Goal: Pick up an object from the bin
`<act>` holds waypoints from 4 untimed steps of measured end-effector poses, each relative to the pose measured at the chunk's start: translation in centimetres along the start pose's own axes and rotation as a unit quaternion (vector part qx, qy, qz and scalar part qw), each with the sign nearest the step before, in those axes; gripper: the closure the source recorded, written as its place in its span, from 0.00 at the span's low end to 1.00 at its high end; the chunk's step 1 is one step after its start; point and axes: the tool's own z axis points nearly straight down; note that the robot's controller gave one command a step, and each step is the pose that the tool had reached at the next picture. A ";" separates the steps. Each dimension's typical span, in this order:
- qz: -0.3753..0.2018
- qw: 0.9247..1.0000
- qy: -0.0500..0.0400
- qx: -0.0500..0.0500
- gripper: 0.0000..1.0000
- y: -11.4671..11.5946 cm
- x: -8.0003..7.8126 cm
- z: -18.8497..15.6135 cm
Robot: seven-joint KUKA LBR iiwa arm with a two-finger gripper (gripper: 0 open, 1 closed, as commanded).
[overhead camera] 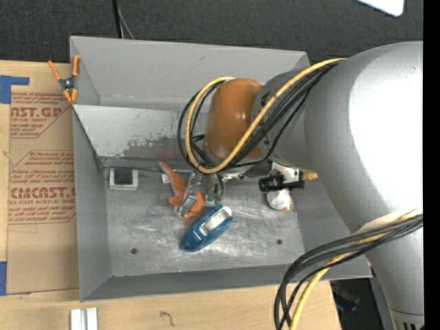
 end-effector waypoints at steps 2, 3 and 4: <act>0.000 1.000 0.000 0.002 1.00 -0.1 0.1 -1.5; 0.000 1.000 -0.001 0.002 1.00 -0.1 0.1 -2.5; 0.000 1.000 0.000 0.003 1.00 -0.2 0.1 -3.6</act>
Offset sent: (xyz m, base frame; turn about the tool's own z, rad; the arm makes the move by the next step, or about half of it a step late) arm 0.0001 0.0000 0.0162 0.0000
